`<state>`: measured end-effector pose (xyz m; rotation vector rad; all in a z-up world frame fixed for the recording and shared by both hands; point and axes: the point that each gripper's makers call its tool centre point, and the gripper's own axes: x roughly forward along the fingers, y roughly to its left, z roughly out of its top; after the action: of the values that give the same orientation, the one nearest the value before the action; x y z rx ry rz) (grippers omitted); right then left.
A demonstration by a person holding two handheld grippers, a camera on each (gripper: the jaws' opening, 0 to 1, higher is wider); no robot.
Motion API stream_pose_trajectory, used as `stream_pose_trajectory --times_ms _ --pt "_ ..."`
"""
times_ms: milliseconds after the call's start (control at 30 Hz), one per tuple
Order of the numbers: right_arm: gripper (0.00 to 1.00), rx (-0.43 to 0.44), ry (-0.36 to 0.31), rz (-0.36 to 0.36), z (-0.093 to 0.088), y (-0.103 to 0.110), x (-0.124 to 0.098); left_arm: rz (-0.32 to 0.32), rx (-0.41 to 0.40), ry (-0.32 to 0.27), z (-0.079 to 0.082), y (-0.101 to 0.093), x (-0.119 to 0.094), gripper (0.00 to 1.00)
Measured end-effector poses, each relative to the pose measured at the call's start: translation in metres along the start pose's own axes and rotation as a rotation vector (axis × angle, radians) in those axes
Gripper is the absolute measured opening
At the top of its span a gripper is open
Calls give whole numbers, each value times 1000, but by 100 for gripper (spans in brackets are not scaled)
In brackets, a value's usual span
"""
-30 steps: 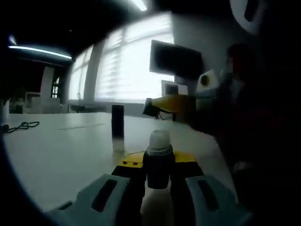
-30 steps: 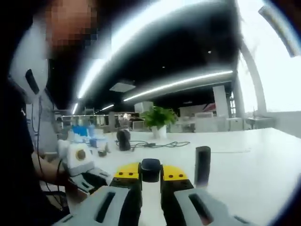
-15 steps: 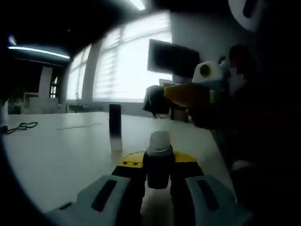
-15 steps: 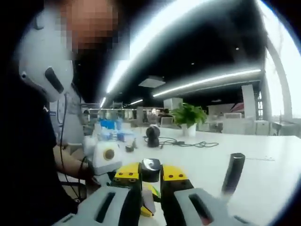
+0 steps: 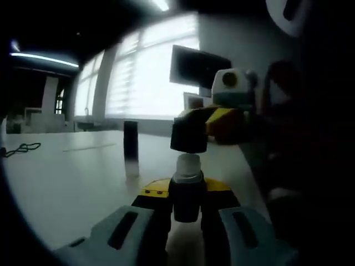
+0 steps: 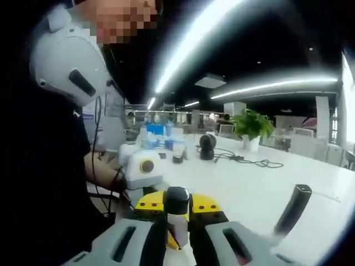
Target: Pick up cosmetic bottle twist off cap place on table pick up cap screw tight cap place on table
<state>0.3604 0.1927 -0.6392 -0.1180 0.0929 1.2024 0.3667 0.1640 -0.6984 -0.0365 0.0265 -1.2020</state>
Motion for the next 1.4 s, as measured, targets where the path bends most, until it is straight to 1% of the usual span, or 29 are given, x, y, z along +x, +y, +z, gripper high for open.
stream_pose_trajectory --times_ms 200,333,433,467,567,633,700,733,800,833,867,900,933,1000,1100,1167,1233,1400 --pt "8 8 15 48 -3 3 2 -11 2 8 -1 -2 0 9" --pt "8 -15 63 104 -12 9 3 -21 -1 11 -2 -3 0 9" --pt "8 -20 86 142 -14 11 2 -33 3 20 -4 -6 0 9" --pt "8 -52 107 163 -16 12 2 -42 3 22 -4 -7 0 9" --pt "8 -50 115 208 -15 15 2 -62 -8 17 -3 -11 0 9" --pt "8 -93 151 253 -20 18 2 -78 -14 14 -2 -14 0 9" --pt "8 -101 170 288 -22 22 4 -93 -13 21 -2 -17 0 9" --pt "8 -100 167 300 -21 22 5 -98 -13 23 -2 -18 0 9" --pt "8 -110 187 340 -23 24 4 -111 3 28 -3 -20 0 9" --pt "8 -107 194 373 -23 27 4 -121 3 30 -3 -21 0 9" --pt "8 -114 195 390 -23 28 3 -145 3 33 -3 -25 -1 9" --pt "8 -115 197 422 -22 32 3 -152 3 30 -2 -26 -1 9" --pt "8 -114 203 440 -22 33 2 -177 1 30 -2 -30 -2 9" --pt "8 -114 205 467 -21 35 3 -193 -2 29 -1 -33 -3 9" --pt "8 -107 210 484 -22 34 4 -198 -14 33 -1 -33 -3 9" --pt "8 -95 206 473 -21 33 5 -191 -16 32 -1 -31 -3 9" --pt "8 -97 202 448 -22 31 5 -170 -16 31 -1 -28 -3 9" --pt "8 -80 174 344 -21 22 7 -113 -11 27 0 -19 -2 9"
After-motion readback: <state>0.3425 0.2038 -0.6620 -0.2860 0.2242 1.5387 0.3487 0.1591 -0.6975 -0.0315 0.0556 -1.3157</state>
